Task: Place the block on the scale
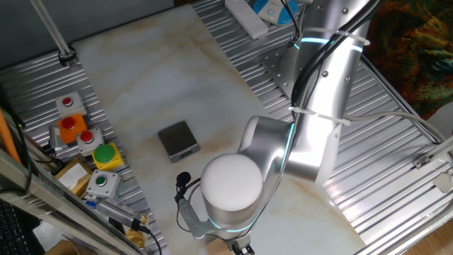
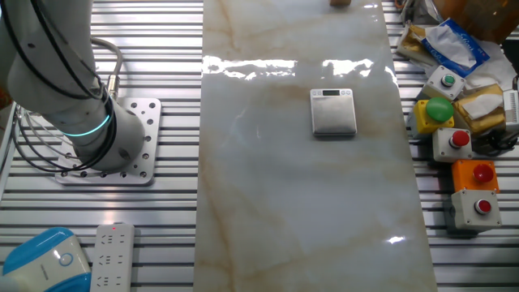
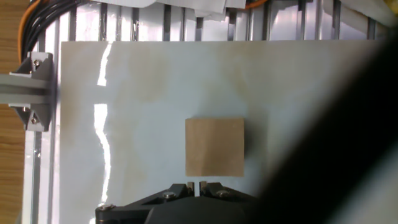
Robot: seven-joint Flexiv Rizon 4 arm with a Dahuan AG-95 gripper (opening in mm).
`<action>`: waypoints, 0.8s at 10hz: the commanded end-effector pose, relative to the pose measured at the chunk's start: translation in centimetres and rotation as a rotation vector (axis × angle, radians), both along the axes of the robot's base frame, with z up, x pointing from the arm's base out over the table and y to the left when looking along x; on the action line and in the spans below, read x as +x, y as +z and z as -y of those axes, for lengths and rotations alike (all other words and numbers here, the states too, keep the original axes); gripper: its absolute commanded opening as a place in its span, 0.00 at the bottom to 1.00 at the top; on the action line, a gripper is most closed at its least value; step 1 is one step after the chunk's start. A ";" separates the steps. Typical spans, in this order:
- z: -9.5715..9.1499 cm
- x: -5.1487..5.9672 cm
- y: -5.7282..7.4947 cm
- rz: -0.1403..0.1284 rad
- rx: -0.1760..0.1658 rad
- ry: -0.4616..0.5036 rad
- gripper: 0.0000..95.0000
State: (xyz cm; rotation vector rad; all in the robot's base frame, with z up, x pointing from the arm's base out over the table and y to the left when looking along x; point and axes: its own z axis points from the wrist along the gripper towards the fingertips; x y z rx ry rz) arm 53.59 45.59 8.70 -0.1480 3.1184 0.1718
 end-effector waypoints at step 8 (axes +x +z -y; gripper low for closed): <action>1.2 3.1 -0.6 0.031 0.001 0.050 1.00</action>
